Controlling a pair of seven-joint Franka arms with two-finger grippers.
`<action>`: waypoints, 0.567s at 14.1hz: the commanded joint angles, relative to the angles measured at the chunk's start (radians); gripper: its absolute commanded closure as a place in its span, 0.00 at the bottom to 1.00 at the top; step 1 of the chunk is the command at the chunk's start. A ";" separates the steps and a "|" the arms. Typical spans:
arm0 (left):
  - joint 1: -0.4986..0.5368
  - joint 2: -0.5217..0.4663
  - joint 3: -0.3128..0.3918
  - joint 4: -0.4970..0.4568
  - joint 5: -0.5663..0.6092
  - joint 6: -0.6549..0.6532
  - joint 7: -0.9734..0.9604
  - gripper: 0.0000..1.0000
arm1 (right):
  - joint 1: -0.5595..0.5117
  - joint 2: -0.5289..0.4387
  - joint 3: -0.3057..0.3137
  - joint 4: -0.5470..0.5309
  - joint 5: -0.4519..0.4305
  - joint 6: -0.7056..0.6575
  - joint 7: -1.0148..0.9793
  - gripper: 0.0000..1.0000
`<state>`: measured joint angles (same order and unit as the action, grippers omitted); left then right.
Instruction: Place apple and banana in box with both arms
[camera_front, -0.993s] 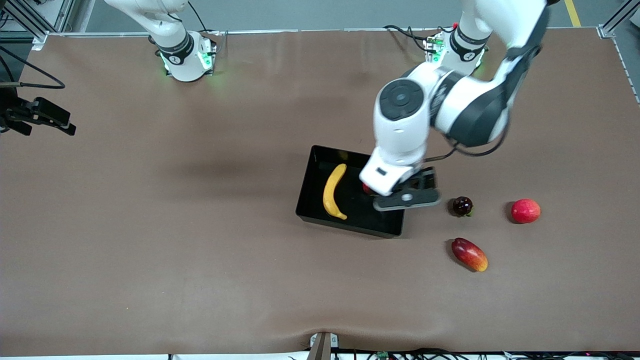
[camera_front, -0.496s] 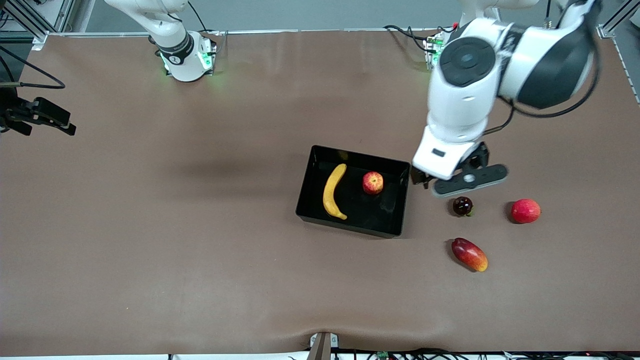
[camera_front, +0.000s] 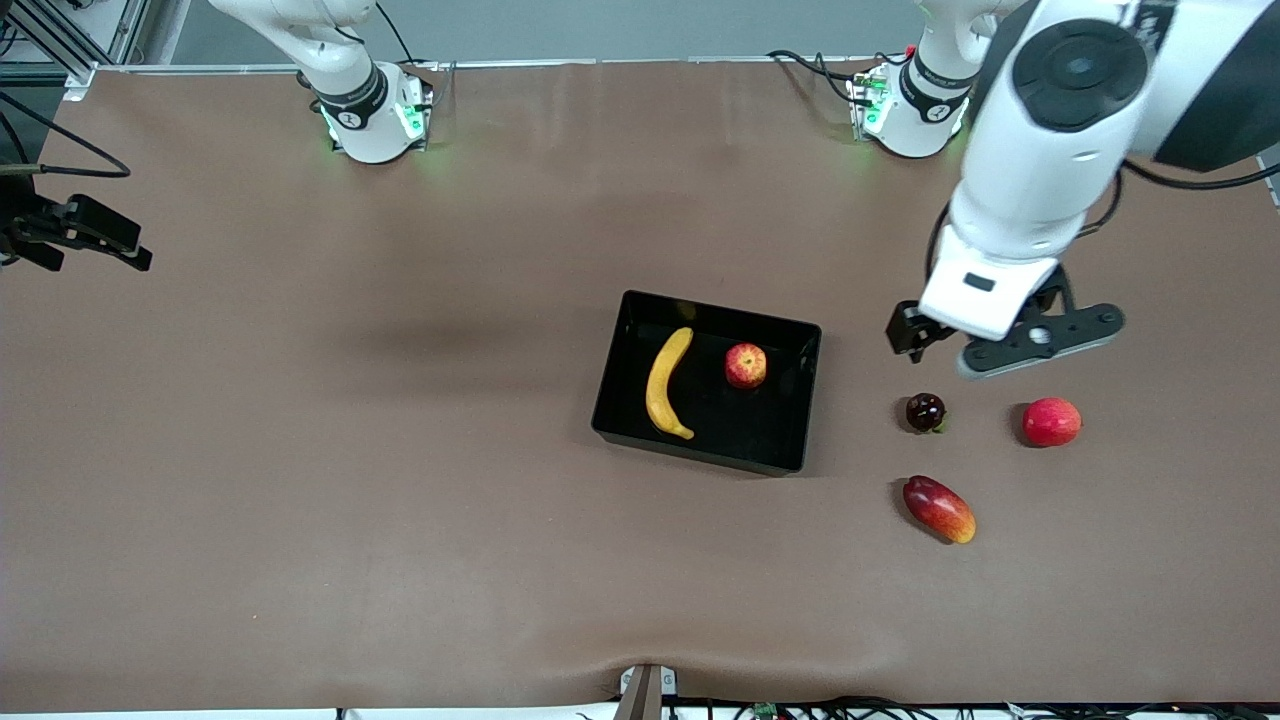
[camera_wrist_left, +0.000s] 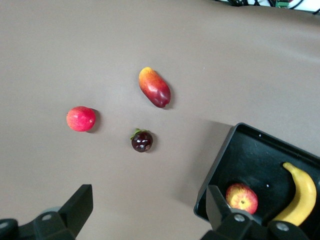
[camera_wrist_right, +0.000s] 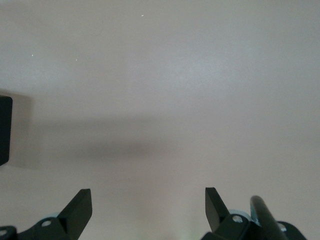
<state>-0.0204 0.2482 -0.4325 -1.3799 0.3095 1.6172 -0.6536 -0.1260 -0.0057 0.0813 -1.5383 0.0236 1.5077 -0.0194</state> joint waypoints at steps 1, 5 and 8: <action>0.049 -0.082 -0.005 -0.045 -0.044 -0.052 0.077 0.00 | -0.023 0.003 0.014 0.015 0.012 -0.012 -0.014 0.00; 0.031 -0.179 0.067 -0.128 -0.101 -0.072 0.141 0.00 | -0.023 0.003 0.015 0.015 0.012 -0.012 -0.014 0.00; 0.005 -0.246 0.168 -0.186 -0.150 -0.071 0.262 0.00 | -0.023 0.003 0.014 0.015 0.012 -0.012 -0.014 0.00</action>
<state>0.0052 0.0800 -0.3369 -1.4911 0.2011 1.5390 -0.4689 -0.1260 -0.0058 0.0814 -1.5382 0.0236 1.5077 -0.0195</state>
